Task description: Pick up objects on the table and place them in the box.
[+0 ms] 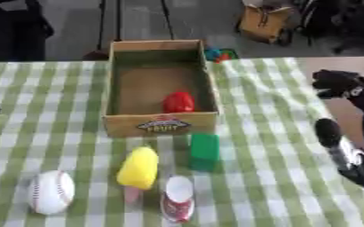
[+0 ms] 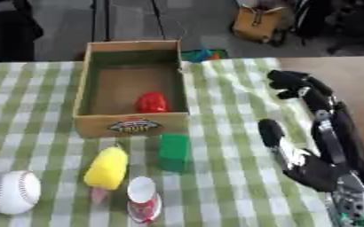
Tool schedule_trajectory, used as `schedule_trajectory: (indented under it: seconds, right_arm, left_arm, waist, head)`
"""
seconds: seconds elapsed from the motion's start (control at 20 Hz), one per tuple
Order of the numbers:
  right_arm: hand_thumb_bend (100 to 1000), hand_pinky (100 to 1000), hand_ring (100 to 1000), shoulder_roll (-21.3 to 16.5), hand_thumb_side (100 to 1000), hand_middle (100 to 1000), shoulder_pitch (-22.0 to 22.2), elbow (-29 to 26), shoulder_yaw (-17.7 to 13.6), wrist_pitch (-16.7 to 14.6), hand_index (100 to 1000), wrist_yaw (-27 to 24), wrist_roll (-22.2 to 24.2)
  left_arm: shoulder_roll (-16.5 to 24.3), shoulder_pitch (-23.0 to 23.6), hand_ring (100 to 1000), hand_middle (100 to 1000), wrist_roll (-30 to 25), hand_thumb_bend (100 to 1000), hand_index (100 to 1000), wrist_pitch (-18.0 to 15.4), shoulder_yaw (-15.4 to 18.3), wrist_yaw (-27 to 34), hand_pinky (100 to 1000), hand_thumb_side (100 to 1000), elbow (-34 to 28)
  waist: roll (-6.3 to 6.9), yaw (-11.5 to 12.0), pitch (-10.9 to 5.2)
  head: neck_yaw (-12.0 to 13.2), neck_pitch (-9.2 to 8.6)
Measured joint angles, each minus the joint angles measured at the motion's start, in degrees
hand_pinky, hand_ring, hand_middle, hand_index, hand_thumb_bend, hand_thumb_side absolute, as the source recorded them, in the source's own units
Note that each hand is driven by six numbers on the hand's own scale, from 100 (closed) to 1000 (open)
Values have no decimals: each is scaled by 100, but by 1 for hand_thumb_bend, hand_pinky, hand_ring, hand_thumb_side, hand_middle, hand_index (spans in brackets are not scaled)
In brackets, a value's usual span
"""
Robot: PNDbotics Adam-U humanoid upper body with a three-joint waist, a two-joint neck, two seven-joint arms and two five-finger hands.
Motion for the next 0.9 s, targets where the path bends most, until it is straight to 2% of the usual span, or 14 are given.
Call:
schedule_trajectory:
  seconds: [0.05,0.1,0.3,0.35,0.45,0.5,0.65,0.7,0.75,0.8,0.85,0.9]
  right_arm:
    - [471,766,814,-104,850,804,-113,0,62,83,925,21,175]
    - [463,766,814,-209,927,809,-219,0,130,161,925,56,352]
    - [485,812,851,-595,925,839,-618,0,417,466,947,193,947]
    - [516,862,893,-657,917,873,-677,0,476,511,972,221,1057]
    - [516,862,893,-749,917,873,-798,26,595,575,972,270,1255]
    - [549,915,929,-772,875,892,-847,58,645,594,977,285,1336]
    - [578,942,947,-799,790,899,-1016,328,839,661,979,361,1582]
    - [578,942,947,-799,790,899,-1061,415,895,673,979,385,1648]
    - [634,970,970,-799,637,913,-1096,496,945,679,985,413,1705]
    - [634,970,970,-799,637,913,-1121,572,993,681,985,434,1781]
    - [659,987,982,-799,560,922,-1148,660,1051,682,986,460,1889]
    - [659,987,982,-799,560,922,-1177,740,1105,682,986,481,2023]
  left_arm:
    - [0,1,523,563,-7,146,627,5,-10,2,540,935,0]
    - [0,1,522,564,-13,146,627,10,-13,2,540,935,0]
    - [0,5,522,564,-20,146,627,15,-15,5,540,936,0]
    - [0,6,522,564,-25,147,627,18,-16,6,540,938,0]
    - [0,8,522,564,-37,147,627,21,-17,9,540,938,0]
    - [0,10,522,564,-45,148,627,25,-17,11,540,939,0]
    - [0,16,523,564,-58,149,627,32,-22,23,541,941,0]
    - [0,17,523,564,-63,149,627,36,-28,27,541,941,0]
    - [0,19,523,564,-65,148,627,38,-33,30,541,941,0]
    - [0,21,523,564,-69,148,627,41,-36,32,541,941,0]
    - [0,23,523,564,-74,148,627,45,-44,33,541,942,0]
    - [1,25,523,564,-77,148,627,48,-46,34,541,942,0]
  waist:
    - [-12,6,-16]
    - [-22,13,-28]
    - [-55,45,-53]
    - [-59,48,-59]
    - [-74,49,-68]
    - [-80,50,-68]
    - [-97,54,-71]
    - [-106,57,-71]
    - [-109,59,-71]
    - [-110,63,-71]
    - [-110,69,-71]
    - [-111,73,-71]
  head:
    - [-11,5]
    - [-28,8]
    - [-94,55]
    - [-107,56]
    - [-118,66]
    - [-127,80]
    - [-158,105]
    - [-162,106]
    - [-164,107]
    - [-168,107]
    - [-175,108]
    - [-180,108]
